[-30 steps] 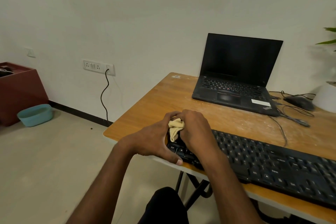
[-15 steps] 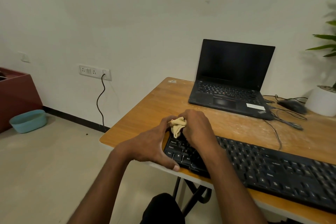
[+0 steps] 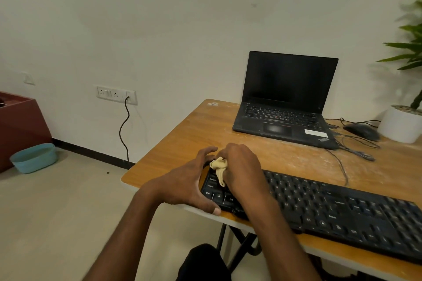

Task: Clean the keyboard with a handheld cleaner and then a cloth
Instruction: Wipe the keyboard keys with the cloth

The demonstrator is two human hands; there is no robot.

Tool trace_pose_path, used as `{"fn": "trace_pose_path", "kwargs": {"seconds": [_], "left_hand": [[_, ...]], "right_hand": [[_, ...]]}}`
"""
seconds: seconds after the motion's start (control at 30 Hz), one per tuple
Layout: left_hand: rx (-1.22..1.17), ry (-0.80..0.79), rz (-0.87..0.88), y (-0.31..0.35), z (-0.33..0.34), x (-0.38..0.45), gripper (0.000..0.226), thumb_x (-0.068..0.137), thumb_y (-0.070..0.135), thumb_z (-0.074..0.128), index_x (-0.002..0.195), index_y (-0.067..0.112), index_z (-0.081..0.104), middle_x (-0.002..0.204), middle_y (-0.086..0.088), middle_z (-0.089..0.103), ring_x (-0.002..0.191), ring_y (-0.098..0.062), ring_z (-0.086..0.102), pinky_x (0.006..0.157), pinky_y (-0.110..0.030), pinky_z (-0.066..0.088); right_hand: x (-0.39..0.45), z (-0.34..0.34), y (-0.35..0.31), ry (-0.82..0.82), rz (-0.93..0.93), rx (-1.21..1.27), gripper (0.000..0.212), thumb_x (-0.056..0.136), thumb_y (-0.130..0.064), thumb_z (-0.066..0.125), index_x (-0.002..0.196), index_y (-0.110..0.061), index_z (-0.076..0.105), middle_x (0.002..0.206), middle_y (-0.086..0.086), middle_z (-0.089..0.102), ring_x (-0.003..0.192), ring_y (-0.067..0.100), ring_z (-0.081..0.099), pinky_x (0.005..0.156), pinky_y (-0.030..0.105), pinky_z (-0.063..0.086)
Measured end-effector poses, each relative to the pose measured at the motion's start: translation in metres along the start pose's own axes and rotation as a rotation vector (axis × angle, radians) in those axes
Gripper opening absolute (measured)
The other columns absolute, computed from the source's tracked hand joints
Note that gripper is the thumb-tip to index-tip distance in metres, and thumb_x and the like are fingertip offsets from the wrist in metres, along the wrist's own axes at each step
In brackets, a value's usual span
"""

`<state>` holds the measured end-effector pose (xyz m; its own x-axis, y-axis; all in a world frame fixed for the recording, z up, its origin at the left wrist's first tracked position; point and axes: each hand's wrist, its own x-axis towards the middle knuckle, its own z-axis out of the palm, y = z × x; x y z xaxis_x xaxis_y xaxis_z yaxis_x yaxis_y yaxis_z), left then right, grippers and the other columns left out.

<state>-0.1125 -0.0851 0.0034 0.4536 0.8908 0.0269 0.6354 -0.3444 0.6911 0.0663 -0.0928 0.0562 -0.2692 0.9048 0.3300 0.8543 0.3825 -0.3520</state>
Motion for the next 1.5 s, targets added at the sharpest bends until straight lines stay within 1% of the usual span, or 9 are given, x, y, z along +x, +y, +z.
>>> {"fn": "trace_pose_path", "kwargs": {"seconds": [0.13, 0.23, 0.4, 0.6, 0.7, 0.87, 1.03, 1.2, 1.5], "left_hand": [[-0.003, -0.012, -0.004, -0.001, -0.001, -0.001, 0.142, 0.06, 0.054, 0.1, 0.157, 0.054, -0.004, 0.164, 0.018, 0.03, 0.146, -0.007, 0.041, 0.121, -0.035, 0.043], [0.001, -0.014, -0.004, -0.001, -0.002, -0.001, 0.141, 0.058, 0.057, 0.099, 0.155, 0.058, -0.004, 0.165, 0.016, 0.028, 0.146, -0.006, 0.04, 0.121, -0.034, 0.043], [0.002, -0.014, -0.008, -0.001, -0.002, 0.0, 0.141, 0.062, 0.05, 0.1, 0.158, 0.053, -0.004, 0.164, 0.016, 0.029, 0.144, -0.006, 0.042, 0.119, -0.03, 0.044], [0.012, -0.001, -0.007, 0.0, 0.0, 0.0, 0.144, 0.063, 0.048, 0.101, 0.159, 0.051, -0.007, 0.161, 0.014, 0.037, 0.145, -0.007, 0.043, 0.12, -0.029, 0.039], [0.02, -0.007, -0.003, 0.002, -0.001, -0.001, 0.143, 0.063, 0.049, 0.1, 0.159, 0.051, -0.006, 0.165, 0.014, 0.031, 0.148, -0.008, 0.038, 0.122, -0.032, 0.038], [0.0, -0.008, -0.003, 0.002, -0.003, -0.001, 0.141, 0.065, 0.045, 0.1, 0.161, 0.047, -0.004, 0.167, 0.013, 0.025, 0.148, -0.008, 0.037, 0.121, -0.032, 0.042], [0.007, 0.005, -0.004, -0.001, 0.001, 0.001, 0.142, 0.064, 0.045, 0.101, 0.161, 0.045, -0.003, 0.162, 0.016, 0.031, 0.145, -0.005, 0.04, 0.118, -0.023, 0.039], [0.004, 0.019, -0.002, -0.004, 0.001, 0.001, 0.14, 0.065, 0.037, 0.1, 0.161, 0.046, -0.001, 0.16, 0.018, 0.034, 0.147, -0.001, 0.038, 0.121, -0.028, 0.038], [-0.001, 0.012, -0.001, -0.004, 0.001, 0.002, 0.14, 0.063, 0.044, 0.101, 0.16, 0.045, 0.001, 0.16, 0.018, 0.031, 0.145, -0.001, 0.038, 0.119, -0.024, 0.04]], "right_hand": [[-0.009, -0.016, 0.016, -0.071, 0.095, 0.028, 0.043, 0.082, 0.005, 0.066, 0.11, -0.027, 0.076, 0.103, 0.001, 0.071, 0.092, 0.019, 0.061, 0.07, 0.032, 0.05], [-0.024, -0.031, 0.039, -0.062, 0.193, 0.051, 0.047, 0.082, 0.01, 0.064, 0.112, -0.025, 0.076, 0.101, 0.002, 0.073, 0.085, 0.02, 0.066, 0.073, 0.039, 0.057], [-0.03, -0.026, 0.022, -0.048, 0.127, 0.052, 0.033, 0.086, -0.005, 0.072, 0.112, -0.026, 0.075, 0.1, -0.005, 0.071, 0.084, 0.013, 0.056, 0.062, 0.026, 0.042], [-0.027, -0.009, -0.015, -0.082, -0.055, 0.145, 0.045, 0.081, 0.007, 0.065, 0.107, -0.027, 0.077, 0.104, -0.006, 0.07, 0.095, 0.014, 0.057, 0.066, 0.024, 0.038], [-0.032, -0.016, -0.003, -0.102, 0.023, 0.094, 0.047, 0.084, 0.006, 0.065, 0.117, -0.026, 0.073, 0.112, -0.003, 0.069, 0.101, 0.017, 0.057, 0.074, 0.027, 0.045], [-0.049, -0.038, 0.027, -0.132, 0.154, 0.062, 0.044, 0.086, 0.003, 0.065, 0.117, -0.026, 0.072, 0.11, -0.004, 0.071, 0.086, 0.01, 0.054, 0.057, 0.016, 0.037], [-0.047, -0.027, -0.001, -0.161, 0.07, 0.026, 0.041, 0.083, -0.006, 0.074, 0.12, -0.024, 0.071, 0.115, -0.003, 0.068, 0.106, 0.016, 0.058, 0.081, 0.028, 0.047], [-0.046, -0.01, -0.015, -0.124, -0.053, 0.031, 0.04, 0.079, -0.004, 0.072, 0.112, -0.026, 0.075, 0.108, -0.006, 0.067, 0.104, 0.014, 0.057, 0.072, 0.025, 0.041], [-0.066, -0.032, 0.009, -0.137, -0.007, 0.067, 0.037, 0.083, -0.008, 0.074, 0.116, -0.026, 0.074, 0.109, -0.008, 0.068, 0.099, 0.01, 0.056, 0.081, 0.027, 0.05]]}}
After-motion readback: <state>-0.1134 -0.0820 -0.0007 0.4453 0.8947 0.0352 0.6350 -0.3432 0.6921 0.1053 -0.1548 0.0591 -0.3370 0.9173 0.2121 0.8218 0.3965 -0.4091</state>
